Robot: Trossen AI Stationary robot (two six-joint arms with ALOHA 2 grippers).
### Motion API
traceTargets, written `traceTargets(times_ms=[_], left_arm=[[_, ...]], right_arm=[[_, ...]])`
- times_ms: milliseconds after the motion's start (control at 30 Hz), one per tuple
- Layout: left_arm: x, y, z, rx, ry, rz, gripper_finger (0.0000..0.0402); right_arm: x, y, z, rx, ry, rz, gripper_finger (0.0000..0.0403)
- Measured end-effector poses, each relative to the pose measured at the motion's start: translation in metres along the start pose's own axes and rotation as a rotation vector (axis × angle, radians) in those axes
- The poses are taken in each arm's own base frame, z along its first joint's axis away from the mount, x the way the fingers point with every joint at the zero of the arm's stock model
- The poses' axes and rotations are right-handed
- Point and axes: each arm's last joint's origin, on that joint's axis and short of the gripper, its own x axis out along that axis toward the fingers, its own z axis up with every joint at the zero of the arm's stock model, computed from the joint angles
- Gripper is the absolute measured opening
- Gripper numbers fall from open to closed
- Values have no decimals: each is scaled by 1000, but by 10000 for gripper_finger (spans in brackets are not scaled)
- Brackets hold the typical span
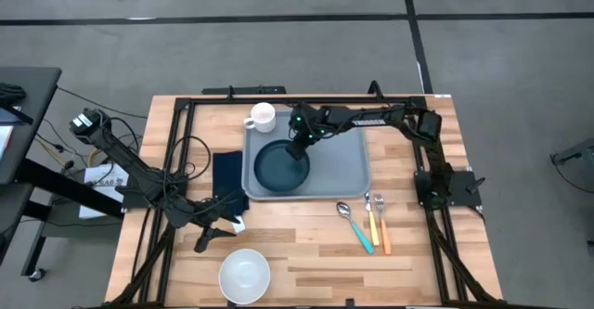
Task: Set up tray
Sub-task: Put the black plate on the gray serving tray to the bottom right of the white mug, then put the white bowl on the black plate
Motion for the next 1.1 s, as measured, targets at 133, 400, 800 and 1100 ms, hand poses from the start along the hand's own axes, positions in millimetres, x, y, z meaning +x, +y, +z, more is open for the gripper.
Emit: traceTargets(times_ms=[133,400,800,1100], left_arm=[[0,0,0,0,0,1,171],[0,0,0,-1,-1,1,171],[0,0,0,-46,2,-7,171],[11,-1,-7,-227,68,-4,171]], right_arm=[[-1,-6,1,15,2,-9,0],[-2,-10,-4,17,59,-26,43],[-34,-2,2,-28,19,-17,115],[-99,49,4,-222,-143,-6,118]])
